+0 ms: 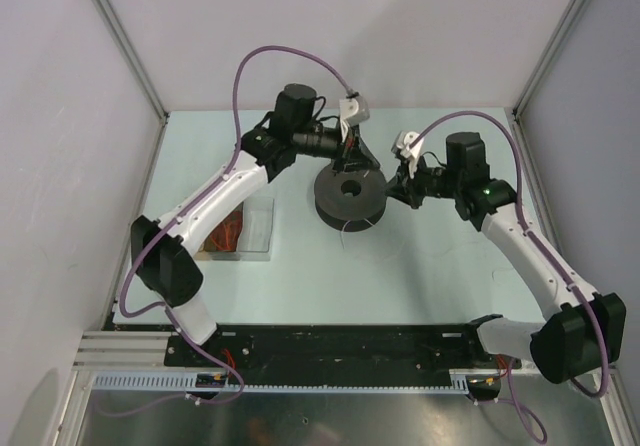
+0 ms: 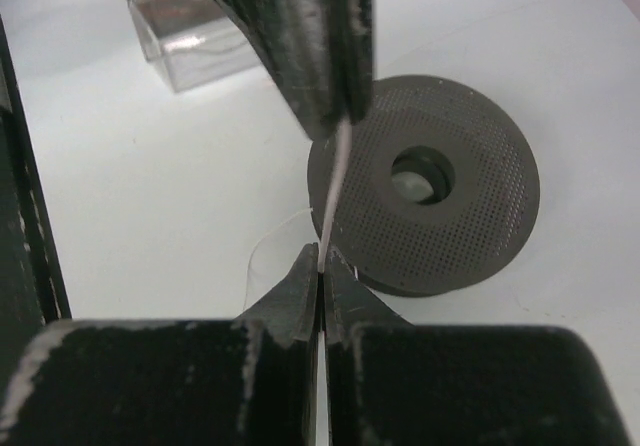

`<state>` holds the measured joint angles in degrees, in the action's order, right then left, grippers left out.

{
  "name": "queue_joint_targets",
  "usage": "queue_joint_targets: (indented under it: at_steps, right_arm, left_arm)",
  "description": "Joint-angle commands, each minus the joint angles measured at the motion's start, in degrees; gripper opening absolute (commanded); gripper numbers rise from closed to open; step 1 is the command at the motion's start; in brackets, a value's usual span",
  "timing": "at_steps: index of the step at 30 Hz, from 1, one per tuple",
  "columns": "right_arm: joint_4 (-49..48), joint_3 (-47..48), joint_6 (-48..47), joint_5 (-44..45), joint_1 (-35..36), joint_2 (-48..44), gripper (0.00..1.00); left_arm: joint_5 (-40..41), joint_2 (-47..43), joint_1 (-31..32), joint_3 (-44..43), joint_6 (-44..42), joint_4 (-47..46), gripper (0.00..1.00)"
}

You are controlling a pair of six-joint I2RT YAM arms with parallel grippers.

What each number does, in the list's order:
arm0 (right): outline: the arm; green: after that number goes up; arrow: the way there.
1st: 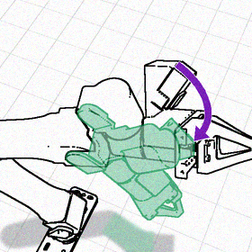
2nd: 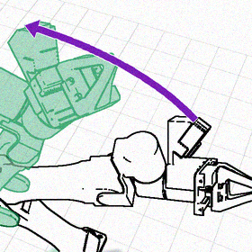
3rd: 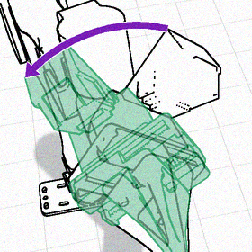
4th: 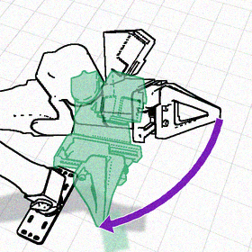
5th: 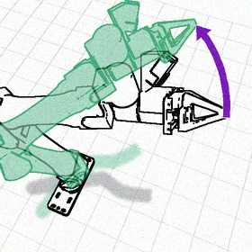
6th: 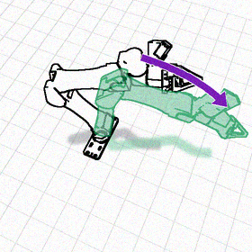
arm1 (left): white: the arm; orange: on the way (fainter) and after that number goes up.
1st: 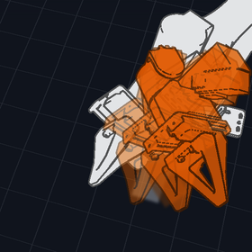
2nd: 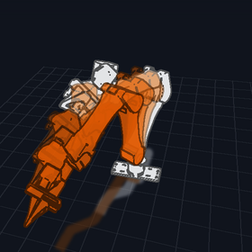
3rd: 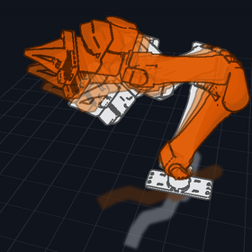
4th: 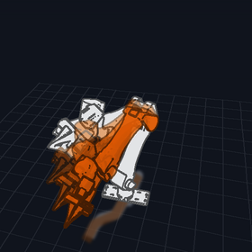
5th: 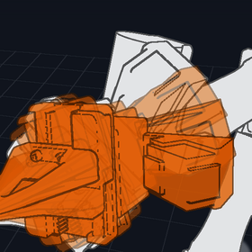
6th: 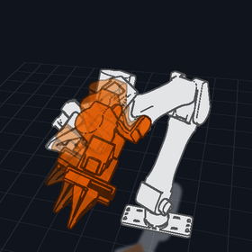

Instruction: Wrap the cables

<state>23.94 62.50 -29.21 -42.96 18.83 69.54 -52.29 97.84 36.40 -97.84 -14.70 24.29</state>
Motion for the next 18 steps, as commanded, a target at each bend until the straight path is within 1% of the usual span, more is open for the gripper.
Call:
queue_joint_targets:
  at_steps: [1, 2, 4, 6, 9, 12, 14, 18]
  right_arm:
    - [-12.4, 2.13, 14.4, -1.59, 0.13, 2.26, 0.0]
    - [-14.83, 2.11, 17.15, -1.6, 0.23, 2.92, 0.0]
    - [-19.91, 2.1, 22.48, -1.42, 0.72, 4.19, 0.0]
    - [-25.04, 2.08, 26.91, -0.88, 1.72, 5.43, 0.0]
    - [-30.03, 2.1, 32.08, 0.15, 3.62, 7.52, 0.0]
    - [-32.39, 2.07, 33.95, 0.86, 5.49, 9.8, 0.0]
    - [-33.22, 2.09, 33.87, 1.21, 6.59, 11.07, 0.0]
    - [-33.44, 2.12, 33.05, 2.89, 7.6, 12.26, 0.0]
  left_arm:
    - [3.64, -3.49, -3.44, 6.84, 29.7, -28.38, 0.0]
    - [5.07, -3.82, -4.02, 8.84, 34.59, -33.06, 0.0]
    - [8.72, -4.18, -4.69, 11.19, 41.97, -38.24, 0.0]
    - [13.71, -4.86, -5.05, 13.51, 46.87, -42.48, 0.0]
    - [22.99, -5.83, -5.18, 17.53, 53.27, -47.46, 0.0]
    - [29.48, -6.11, -5.25, 19.98, 59.54, -49.9, 0.0]
    - [32.33, -6.31, -5.08, 21.12, 62.69, -50.56, 0.0]
    - [37.2, -7.9, -4.74, 23.53, 64.65, -51.38, 0.0]
